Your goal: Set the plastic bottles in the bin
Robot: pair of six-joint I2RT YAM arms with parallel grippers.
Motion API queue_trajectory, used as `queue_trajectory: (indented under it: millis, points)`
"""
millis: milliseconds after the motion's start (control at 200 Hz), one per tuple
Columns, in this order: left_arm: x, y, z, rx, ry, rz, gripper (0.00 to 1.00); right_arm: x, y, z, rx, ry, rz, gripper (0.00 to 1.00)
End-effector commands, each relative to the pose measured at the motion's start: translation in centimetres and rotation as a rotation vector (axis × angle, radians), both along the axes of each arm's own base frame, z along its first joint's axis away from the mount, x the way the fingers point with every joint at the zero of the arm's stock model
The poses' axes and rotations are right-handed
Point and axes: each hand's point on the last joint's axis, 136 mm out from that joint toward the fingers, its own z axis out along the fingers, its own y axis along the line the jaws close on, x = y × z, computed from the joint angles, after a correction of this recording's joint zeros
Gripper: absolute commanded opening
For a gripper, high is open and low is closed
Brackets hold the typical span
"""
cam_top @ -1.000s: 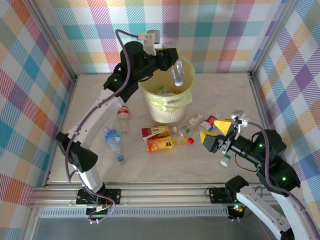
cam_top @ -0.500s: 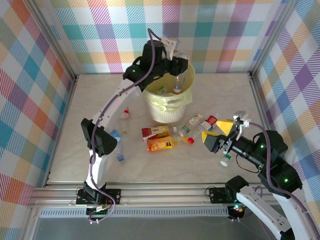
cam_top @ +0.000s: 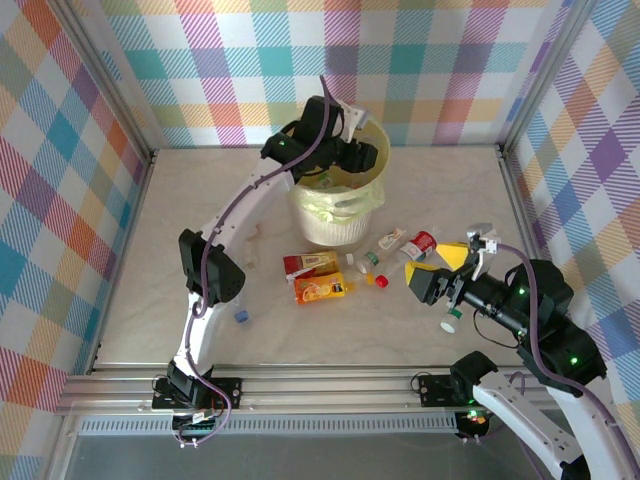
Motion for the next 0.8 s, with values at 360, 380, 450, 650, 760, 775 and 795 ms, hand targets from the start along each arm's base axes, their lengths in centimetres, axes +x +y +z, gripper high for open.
queue_trajectory:
  millis: [360,380,450,650,760,775,795]
  points:
    - [-1.0,0.6,4.6,-0.055,-0.066,-0.018,0.88,1.5,-0.9,-1.9,-0.045,0.073,-0.095,1.0]
    - [-1.0,0.7,4.9,-0.06,-0.07,-0.017,0.89,1.5,-0.9,-2.0,-0.047,0.075,-0.096,1.0]
    - [-1.3,0.8,6.0,-0.08,-0.087,-0.017,0.96,1.6,-0.9,-2.2,-0.051,0.082,-0.097,1.0]
    - [-2.5,1.1,9.2,-0.134,-0.13,-0.037,1.0,1.8,-1.0,-2.7,-0.061,0.089,-0.106,1.0]
    - [-3.8,1.3,11.3,-0.168,-0.158,-0.068,1.0,1.9,-1.1,-3.1,-0.075,0.089,-0.113,1.0]
    - [-4.0,1.4,11.5,-0.171,-0.161,-0.072,1.0,2.0,-1.1,-3.2,-0.077,0.091,-0.114,1.0]
    - [-4.2,1.5,11.9,-0.177,-0.167,-0.075,1.0,2.0,-1.1,-3.2,-0.078,0.09,-0.115,1.0]
